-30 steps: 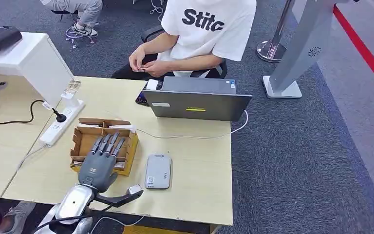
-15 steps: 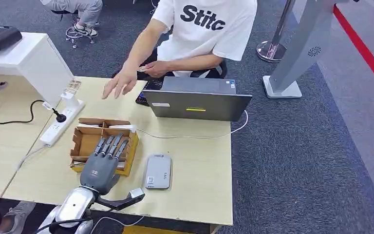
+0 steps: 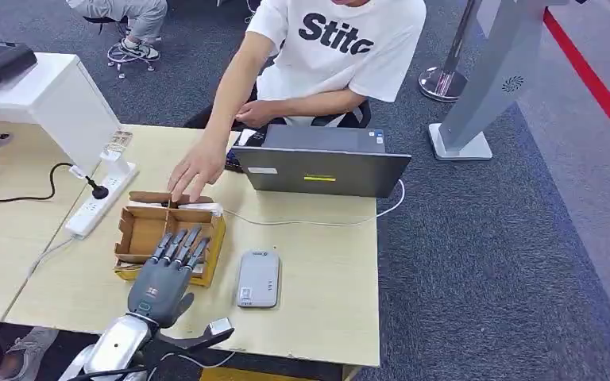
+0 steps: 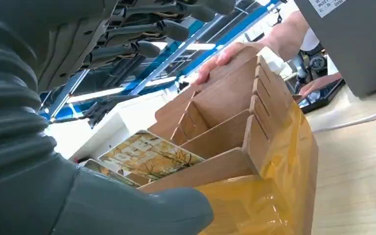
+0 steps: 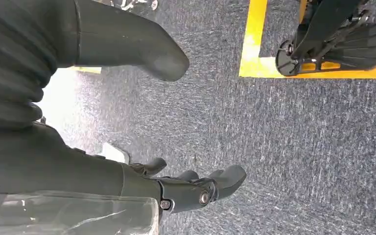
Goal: Pass the card to the sensor for recognition and then transmit it.
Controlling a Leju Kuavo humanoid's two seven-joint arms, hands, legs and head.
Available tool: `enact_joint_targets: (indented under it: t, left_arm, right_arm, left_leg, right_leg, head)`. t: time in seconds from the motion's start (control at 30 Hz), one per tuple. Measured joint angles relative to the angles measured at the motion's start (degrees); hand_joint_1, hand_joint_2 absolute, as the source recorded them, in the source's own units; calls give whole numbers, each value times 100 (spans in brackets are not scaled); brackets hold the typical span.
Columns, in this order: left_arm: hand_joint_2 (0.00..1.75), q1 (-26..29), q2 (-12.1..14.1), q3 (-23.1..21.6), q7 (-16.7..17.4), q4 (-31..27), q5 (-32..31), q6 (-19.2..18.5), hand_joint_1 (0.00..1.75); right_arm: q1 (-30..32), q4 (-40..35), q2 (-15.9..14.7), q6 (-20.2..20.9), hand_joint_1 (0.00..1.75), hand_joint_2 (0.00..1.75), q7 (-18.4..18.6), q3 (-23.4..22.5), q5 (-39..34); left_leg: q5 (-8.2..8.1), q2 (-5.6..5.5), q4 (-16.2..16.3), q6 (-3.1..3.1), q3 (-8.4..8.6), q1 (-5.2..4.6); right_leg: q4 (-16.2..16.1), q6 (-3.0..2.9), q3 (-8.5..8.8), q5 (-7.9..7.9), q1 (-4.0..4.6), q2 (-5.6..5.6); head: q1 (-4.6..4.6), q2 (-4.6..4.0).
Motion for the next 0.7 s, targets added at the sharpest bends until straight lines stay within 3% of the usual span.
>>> enact_joint_targets:
  t: [0.7]
  left_arm:
    - [175, 27, 15, 409, 112, 39, 2, -9, 0]
  right_arm:
    - [0, 0, 4, 2, 0, 175, 2, -2, 76]
  left_leg:
    - [0, 0, 0, 0, 0, 0]
  right_leg:
    - [0, 0, 0, 0, 0, -1]
  head:
    - [0, 0]
